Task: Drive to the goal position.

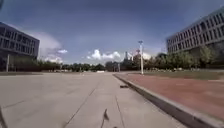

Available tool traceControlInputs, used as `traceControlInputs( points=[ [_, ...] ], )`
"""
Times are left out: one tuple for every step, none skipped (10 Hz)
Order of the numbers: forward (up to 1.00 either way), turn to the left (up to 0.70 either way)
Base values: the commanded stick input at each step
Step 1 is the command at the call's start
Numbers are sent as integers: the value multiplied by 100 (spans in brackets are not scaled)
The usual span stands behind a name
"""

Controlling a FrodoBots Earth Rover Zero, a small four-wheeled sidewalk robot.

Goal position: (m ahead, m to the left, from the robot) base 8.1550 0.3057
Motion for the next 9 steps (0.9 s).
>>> traceControlInputs(
  points=[
    [70,21],
    [70,14],
    [70,6],
    [70,0],
    [70,0],
    [70,0],
    [70,0],
    [70,0],
    [70,0]
  ],
)
